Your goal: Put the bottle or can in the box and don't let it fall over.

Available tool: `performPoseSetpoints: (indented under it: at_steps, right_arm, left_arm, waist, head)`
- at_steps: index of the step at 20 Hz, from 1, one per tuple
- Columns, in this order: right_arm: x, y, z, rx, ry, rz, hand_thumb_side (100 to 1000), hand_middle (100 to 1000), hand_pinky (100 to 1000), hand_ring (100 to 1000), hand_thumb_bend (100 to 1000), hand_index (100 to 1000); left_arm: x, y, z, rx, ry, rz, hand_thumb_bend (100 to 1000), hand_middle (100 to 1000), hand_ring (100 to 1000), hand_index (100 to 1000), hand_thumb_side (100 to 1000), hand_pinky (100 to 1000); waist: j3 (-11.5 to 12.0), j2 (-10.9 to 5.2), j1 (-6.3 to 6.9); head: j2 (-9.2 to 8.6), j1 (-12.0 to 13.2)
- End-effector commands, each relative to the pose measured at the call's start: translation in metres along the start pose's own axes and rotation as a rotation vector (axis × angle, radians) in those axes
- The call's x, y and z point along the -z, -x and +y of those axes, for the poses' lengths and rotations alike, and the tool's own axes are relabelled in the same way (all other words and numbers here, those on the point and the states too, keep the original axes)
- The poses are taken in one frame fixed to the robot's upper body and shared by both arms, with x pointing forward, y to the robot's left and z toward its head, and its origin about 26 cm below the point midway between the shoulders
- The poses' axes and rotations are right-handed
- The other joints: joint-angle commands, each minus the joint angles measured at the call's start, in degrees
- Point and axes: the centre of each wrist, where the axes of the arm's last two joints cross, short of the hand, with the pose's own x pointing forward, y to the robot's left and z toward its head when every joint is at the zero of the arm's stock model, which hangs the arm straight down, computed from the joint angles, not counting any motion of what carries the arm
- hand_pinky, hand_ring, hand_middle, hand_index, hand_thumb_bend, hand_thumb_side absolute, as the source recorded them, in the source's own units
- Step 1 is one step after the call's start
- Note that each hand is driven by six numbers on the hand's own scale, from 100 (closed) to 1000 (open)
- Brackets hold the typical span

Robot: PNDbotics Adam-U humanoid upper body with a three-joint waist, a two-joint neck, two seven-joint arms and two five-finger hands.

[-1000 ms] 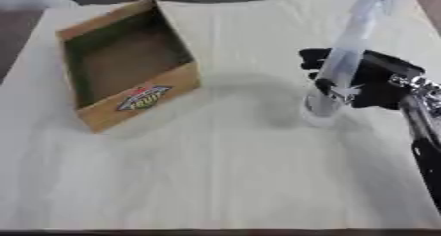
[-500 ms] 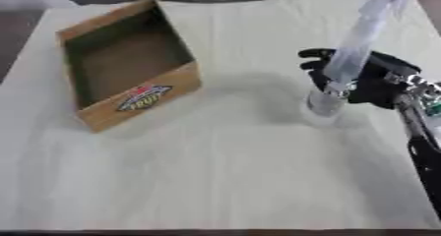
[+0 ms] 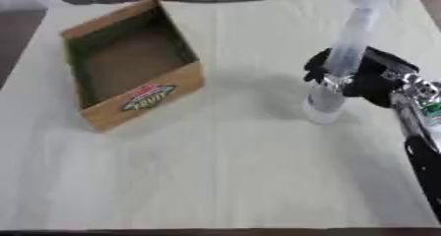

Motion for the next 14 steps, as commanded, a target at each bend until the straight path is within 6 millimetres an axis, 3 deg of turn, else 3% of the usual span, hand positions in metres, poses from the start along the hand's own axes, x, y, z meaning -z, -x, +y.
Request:
performPoseSetpoints:
  at_steps: [1, 14]
  right_arm:
    - [0.001, -0.008, -0.003, -0.022, 0.002, -0.014, 100, 554, 1000, 591, 100, 123]
    - [0.003, -0.026, -0.002, -0.019, -0.024, -0.077, 100, 537, 1000, 574, 100, 110]
  left_arm:
    - [0.005, -0.01, 0.0, 0.01, 0.016, -0.035, 395, 933, 1000, 893, 899, 1000]
    - [0.005, -0.01, 0.001, 0.012, 0.012, -0.035, 395, 932, 1000, 892, 897, 1000]
  waist:
    - [0.2, -1.01, -0.12]
    - [0.2, -1.32, -0.35]
  head:
    - [-0.56, -0.1]
    - [-0.4, 0.1]
